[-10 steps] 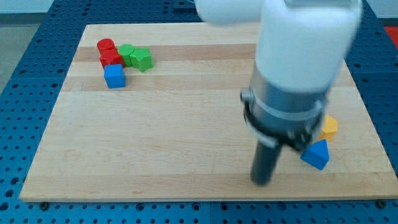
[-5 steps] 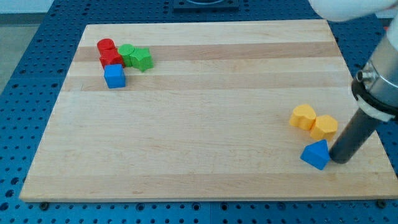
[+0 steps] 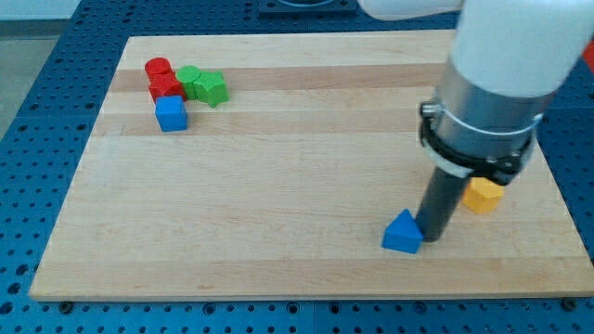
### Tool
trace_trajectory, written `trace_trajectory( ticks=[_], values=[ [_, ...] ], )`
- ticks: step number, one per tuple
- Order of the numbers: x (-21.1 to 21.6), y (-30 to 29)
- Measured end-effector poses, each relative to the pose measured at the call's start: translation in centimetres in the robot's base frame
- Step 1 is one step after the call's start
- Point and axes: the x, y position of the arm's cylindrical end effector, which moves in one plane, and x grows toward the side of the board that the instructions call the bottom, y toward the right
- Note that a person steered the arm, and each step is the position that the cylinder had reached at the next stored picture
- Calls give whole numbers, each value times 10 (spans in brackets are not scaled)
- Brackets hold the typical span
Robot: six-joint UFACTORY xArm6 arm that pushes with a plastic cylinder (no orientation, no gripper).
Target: Slide the blue triangle towards the yellow blocks
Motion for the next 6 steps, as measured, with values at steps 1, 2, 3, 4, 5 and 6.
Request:
trace_trajectory(
  ticks=[1,2,3,4,5,6],
  values=[
    [0,-22],
    [0,32],
    [25,40],
    [37,29],
    [39,7],
    [39,-14]
  ],
)
